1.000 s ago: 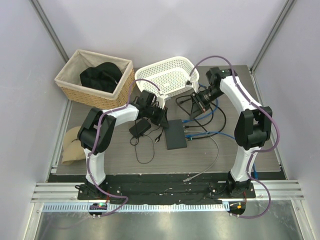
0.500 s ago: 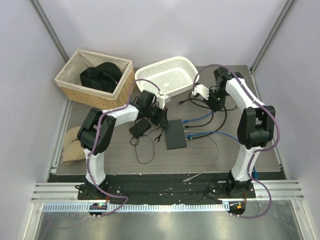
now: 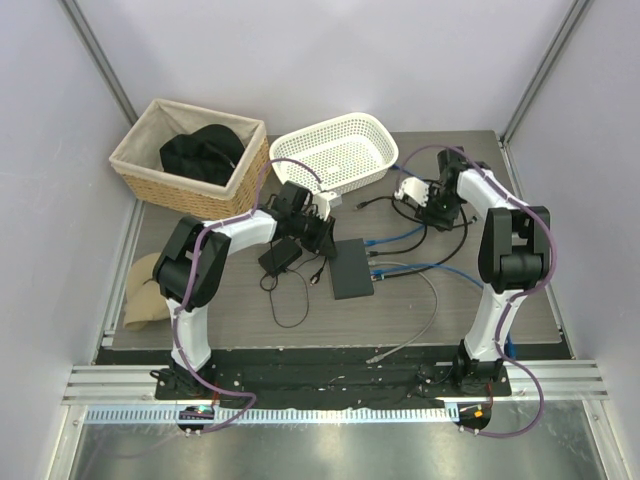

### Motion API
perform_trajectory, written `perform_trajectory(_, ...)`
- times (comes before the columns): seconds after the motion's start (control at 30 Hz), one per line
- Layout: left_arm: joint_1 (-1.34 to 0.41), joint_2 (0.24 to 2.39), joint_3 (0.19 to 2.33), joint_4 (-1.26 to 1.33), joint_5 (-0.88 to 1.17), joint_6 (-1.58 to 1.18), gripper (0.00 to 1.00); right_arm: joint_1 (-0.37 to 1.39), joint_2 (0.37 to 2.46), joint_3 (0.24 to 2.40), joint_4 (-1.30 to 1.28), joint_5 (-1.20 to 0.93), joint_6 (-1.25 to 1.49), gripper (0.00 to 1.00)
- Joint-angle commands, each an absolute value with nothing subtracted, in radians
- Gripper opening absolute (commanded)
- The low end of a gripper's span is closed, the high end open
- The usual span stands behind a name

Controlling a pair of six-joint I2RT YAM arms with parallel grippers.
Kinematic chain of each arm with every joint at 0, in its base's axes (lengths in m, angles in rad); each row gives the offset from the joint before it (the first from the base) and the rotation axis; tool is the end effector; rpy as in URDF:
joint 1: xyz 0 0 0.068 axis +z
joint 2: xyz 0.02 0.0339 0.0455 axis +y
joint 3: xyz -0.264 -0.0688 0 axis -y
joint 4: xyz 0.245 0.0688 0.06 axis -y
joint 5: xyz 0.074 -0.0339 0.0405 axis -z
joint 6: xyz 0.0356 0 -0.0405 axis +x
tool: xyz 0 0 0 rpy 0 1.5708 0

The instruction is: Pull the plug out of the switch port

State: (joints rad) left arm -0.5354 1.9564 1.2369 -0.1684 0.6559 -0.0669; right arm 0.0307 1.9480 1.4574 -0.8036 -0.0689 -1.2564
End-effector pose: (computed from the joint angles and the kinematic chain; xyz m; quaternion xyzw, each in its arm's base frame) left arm 0.3395 -0.2266 0.1625 0.3120 0.8427 -0.3839 0.2127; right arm 0.3913 0.0145 0.1911 -0.5978 0.7890 -0.0513 0.1323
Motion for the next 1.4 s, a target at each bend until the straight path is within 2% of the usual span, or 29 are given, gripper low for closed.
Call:
perform_trajectory(0.0, -0.537, 1.956, 1.215, -0.258, 0.603, -0.015, 0.21, 0.031, 1.916, 1.638, -0.875, -0.284, -1.022, 0.58)
perform_trajectory(0.13, -0.535, 1.97, 1.229, -0.268, 0.606, -0.009, 0.21, 0.032, 1.939, 1.836, -1.021, -0.539, -0.89, 0.69)
perform_trajectory(0.33, -0.535, 1.971, 1.249, -0.285, 0.604, -0.003, 0.22, 0.074, 1.974, 1.784, -1.062, -0.615, -0.833, 0.7)
perform_trajectory(0.4, -0.537, 1.971, 1.249, -0.29, 0.604, -0.003, 0.22, 0.089, 1.979, 1.738, -1.022, -0.576, -0.806, 0.69)
perform_trajectory(0.47, -0.535, 1.976, 1.249, -0.29, 0.604, -0.003, 0.22, 0.098, 1.986, 1.7, -0.936, -0.444, -0.757, 0.63)
perform_trajectory(0.57, -0.535, 1.977, 1.253, -0.293, 0.606, -0.003, 0.22, 0.098, 1.985, 1.637, -0.855, -0.327, -0.747, 0.61)
perform_trajectory(0.63, -0.535, 1.976, 1.253, -0.295, 0.606, -0.003, 0.22, 0.089, 1.968, 1.629, -0.861, -0.383, -0.753, 0.62)
perform_trajectory(0.77, -0.537, 1.973, 1.252, -0.301, 0.612, 0.024, 0.22, 0.107, 1.908, 1.628, -0.9, -0.625, -0.732, 0.61)
perform_trajectory(0.9, -0.532, 1.924, 1.246, -0.307, 0.65, 0.041, 0.24, 0.164, 1.975, 1.684, -1.004, -0.771, -0.732, 0.59)
perform_trajectory(1.0, -0.538, 1.855, 1.21, -0.308, 0.669, 0.113, 0.25, 0.195, 2.054, 1.726, -1.06, -0.808, -0.744, 0.58)
perform_trajectory(1.1, -0.54, 1.812, 1.203, -0.342, 0.672, 0.199, 0.32, 0.21, 2.109, 1.765, -1.077, -0.856, -0.732, 0.56)
perform_trajectory(1.17, -0.552, 1.789, 1.195, -0.36, 0.702, 0.262, 0.31, 0.213, 2.152, 1.788, -1.068, -0.874, -0.709, 0.55)
perform_trajectory(1.23, -0.59, 1.723, 1.154, -0.359, 0.697, 0.42, 0.31, 0.215, 2.183, 1.793, -1.008, -0.891, -0.634, 0.54)
perform_trajectory(1.37, -0.73, 1.658, 1.104, -0.304, 0.719, 0.528, 0.32, 0.216, 2.215, 1.798, -0.91, -0.934, -0.51, 0.54)
